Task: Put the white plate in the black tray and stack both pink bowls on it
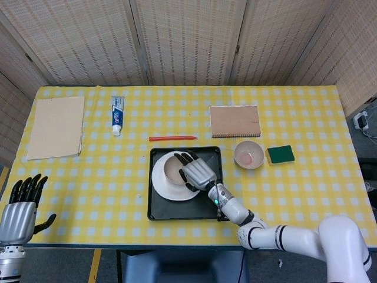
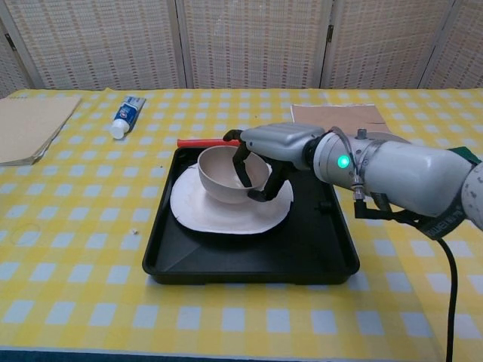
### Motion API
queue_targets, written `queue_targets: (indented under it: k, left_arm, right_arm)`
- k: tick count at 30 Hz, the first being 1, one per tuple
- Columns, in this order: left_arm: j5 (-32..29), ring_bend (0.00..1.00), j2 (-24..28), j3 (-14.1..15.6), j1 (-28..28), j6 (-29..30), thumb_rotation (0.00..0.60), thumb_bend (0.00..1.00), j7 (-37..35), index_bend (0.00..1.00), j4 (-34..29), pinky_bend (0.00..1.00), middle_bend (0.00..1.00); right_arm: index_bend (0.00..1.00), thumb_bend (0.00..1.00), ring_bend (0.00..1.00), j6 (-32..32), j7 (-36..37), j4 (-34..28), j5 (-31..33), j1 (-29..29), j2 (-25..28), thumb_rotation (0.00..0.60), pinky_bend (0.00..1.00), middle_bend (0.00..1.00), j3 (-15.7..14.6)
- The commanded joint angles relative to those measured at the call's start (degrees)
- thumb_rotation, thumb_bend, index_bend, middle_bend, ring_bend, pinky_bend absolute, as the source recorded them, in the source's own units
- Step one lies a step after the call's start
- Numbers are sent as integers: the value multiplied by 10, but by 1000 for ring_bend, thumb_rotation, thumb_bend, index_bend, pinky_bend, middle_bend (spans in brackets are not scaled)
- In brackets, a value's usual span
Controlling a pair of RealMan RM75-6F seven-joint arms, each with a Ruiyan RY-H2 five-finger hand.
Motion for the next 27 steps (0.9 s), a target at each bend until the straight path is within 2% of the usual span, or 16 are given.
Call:
queue_targets:
  k: [1, 3, 8, 12, 17, 20, 27]
  left_arm:
    - [1, 0, -1, 1, -1, -2, 600, 237, -1, 0, 1, 0, 70]
    - [1, 0, -1, 1, -2, -3, 600, 237, 0, 0, 1, 0, 70]
    - [0, 0, -2, 1, -2, -5, 600, 287, 2, 0, 1, 0, 70]
    - [4, 0, -3, 2, -2, -6, 600, 290, 2, 0, 1, 0, 70]
    - [9, 0, -2, 4, 0, -2, 600, 288, 1, 0, -1, 0, 70]
    - [12, 0, -3, 6, 1, -2, 600, 288, 4, 0, -1, 0, 70]
    - [19, 0, -8, 12, -1, -6, 600, 288, 17, 0, -5, 0, 70]
  right_arm:
    - [658, 449, 0, 0, 10, 1, 2, 4, 1, 600, 0, 19, -4]
    - [545, 449, 0, -1, 13, -2, 5, 5, 5, 600, 0, 3, -7]
    - [185, 449, 0, 9, -7, -25, 23, 9, 24, 600, 0, 0, -22]
    - [36, 450, 0, 28, -19, -53, 35, 8, 44, 600, 0, 0, -29]
    - [0, 448, 0, 69, -8, -97, 12, -13, 86, 600, 0, 0, -38]
    - [0, 449, 0, 95, 32, -116, -13, -42, 120, 600, 0, 0, -44]
    - [0, 450, 0, 132, 128, -93, -65, -105, 182, 600, 0, 0, -71]
